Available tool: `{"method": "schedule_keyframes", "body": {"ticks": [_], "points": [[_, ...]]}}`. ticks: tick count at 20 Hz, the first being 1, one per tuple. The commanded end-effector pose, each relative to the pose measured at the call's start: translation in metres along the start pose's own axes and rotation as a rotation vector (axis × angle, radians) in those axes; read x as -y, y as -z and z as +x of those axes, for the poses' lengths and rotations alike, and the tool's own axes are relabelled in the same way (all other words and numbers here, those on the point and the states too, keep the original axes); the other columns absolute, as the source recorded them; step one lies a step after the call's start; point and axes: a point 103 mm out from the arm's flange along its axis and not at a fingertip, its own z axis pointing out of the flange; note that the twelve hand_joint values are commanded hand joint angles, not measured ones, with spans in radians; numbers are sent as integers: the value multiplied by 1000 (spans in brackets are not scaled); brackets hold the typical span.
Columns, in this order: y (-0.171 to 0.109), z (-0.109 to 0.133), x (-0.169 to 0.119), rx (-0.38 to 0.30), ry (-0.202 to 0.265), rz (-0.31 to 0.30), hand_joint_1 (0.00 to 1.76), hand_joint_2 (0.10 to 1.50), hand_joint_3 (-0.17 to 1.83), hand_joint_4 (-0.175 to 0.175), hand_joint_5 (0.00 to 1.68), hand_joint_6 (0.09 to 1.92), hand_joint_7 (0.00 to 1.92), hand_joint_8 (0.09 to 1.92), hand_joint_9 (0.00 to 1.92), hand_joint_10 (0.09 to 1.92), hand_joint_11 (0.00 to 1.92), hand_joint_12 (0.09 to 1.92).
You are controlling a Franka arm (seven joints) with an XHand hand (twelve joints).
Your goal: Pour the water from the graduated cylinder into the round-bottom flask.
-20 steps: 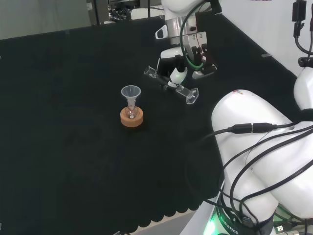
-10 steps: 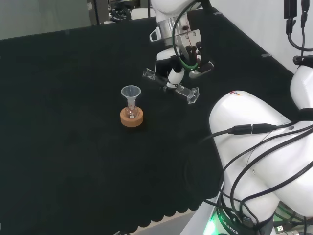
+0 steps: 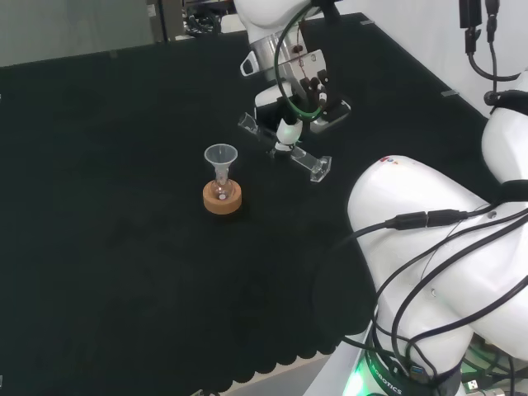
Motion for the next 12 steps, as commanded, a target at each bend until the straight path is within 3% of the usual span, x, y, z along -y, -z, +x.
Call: {"method": "schedule_keyframes", "body": {"ticks": [1, 12], "points": [[2, -1, -1, 27, -21, 28, 1299, 1008, 1, -175, 1203, 626, 1255, 587, 1556, 118, 1266, 726], [9, 2, -4, 114, -44, 88, 1299, 1008, 1, -175, 1205, 623, 1257, 584, 1564, 100, 1266, 722]]}}
